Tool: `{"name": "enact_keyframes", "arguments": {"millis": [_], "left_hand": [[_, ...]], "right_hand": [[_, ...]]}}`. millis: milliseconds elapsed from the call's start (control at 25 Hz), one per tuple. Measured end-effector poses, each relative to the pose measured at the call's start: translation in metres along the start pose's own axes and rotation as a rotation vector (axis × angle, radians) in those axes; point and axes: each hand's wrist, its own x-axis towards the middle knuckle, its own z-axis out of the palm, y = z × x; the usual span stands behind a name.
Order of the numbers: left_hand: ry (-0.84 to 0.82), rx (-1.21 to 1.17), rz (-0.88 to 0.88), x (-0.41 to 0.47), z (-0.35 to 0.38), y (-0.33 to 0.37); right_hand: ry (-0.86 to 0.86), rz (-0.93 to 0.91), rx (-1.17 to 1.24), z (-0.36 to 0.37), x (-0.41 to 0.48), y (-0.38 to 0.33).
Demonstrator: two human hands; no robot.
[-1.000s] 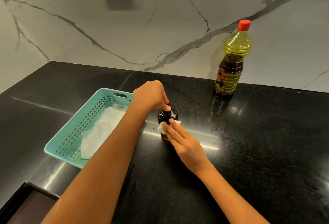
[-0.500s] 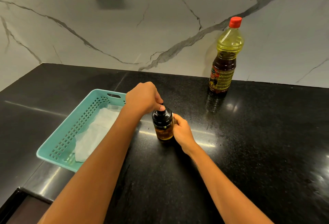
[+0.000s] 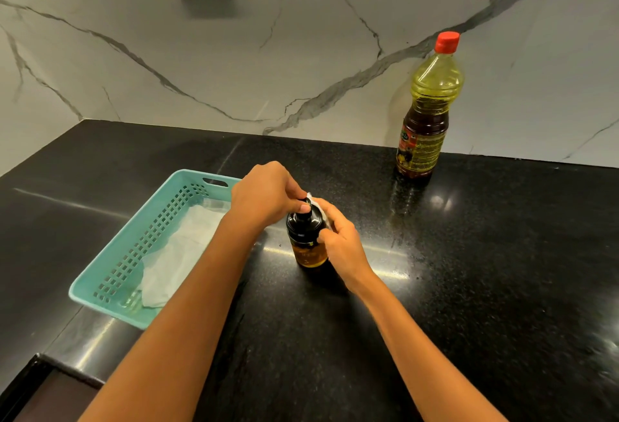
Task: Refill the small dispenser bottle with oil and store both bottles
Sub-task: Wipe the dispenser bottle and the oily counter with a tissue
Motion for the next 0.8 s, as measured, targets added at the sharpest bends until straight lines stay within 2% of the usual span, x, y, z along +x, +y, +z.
{"name": "enact_keyframes", "arguments": {"millis": [80,160,240,320,520,680,800], "left_hand": [[-0.006,-0.002,-0.002,0.000,0.000,0.000],[-0.016,-0.003,-0.002,-0.001,0.000,0.000],[-0.027,-0.004,-0.001,0.000,-0.002,0.001],[-0.033,-0.004,0.003,0.000,-0.004,0.003],[-0.023,-0.004,0.014,-0.001,-0.003,0.003],[-0.027,-0.011,0.006,0.000,-0.002,0.002],[-0.022,-0.021,0.013,0.000,-0.001,0.002]], "right_hand": [[0.116,-0.093,-0.066,0.009,-0.015,0.009],[0.268,-0.163,-0.243,0.017,-0.038,0.032],[0.372,-0.130,-0.376,0.017,-0.047,0.043],[0.438,-0.048,-0.401,0.017,-0.039,0.037],[0.449,-0.145,-0.421,0.024,-0.040,0.013],[0.474,0.046,-0.386,0.027,-0.053,0.042],[0.560,-0.019,-0.408,0.028,-0.045,0.036]]}}
